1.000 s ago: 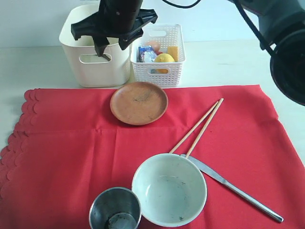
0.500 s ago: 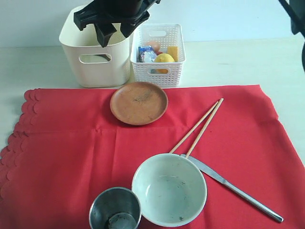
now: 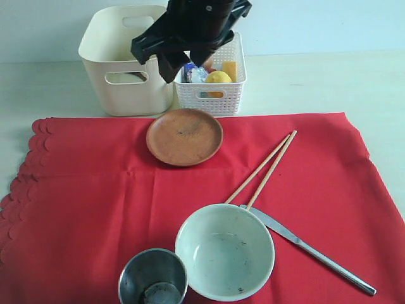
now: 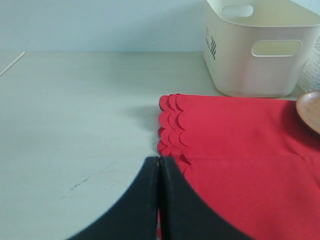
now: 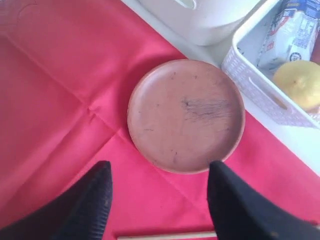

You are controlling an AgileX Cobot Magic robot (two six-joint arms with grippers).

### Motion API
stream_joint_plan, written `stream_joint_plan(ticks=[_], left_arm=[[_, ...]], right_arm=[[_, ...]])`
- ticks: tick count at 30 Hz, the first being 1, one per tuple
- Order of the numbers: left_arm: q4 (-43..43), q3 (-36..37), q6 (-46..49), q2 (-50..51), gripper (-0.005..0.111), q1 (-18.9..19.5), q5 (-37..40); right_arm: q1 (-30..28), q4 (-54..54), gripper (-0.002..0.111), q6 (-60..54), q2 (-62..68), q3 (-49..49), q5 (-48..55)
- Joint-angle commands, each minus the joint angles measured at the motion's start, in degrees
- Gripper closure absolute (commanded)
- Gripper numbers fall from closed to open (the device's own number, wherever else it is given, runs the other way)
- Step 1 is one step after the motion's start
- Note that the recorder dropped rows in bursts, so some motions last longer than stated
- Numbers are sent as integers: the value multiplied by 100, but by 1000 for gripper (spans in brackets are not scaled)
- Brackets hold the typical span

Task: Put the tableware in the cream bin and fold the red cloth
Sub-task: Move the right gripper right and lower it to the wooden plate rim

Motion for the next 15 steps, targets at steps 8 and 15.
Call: stream_joint_plan(ticks=[8, 15], left_arm=[[0, 21, -14, -38, 107, 17, -28], [0, 21, -27, -38, 107, 17, -28]], right_arm=[[-615, -70, 53, -201, -832, 1896, -1052], [-1378, 1293, 53, -1067, -832, 2600, -1916]])
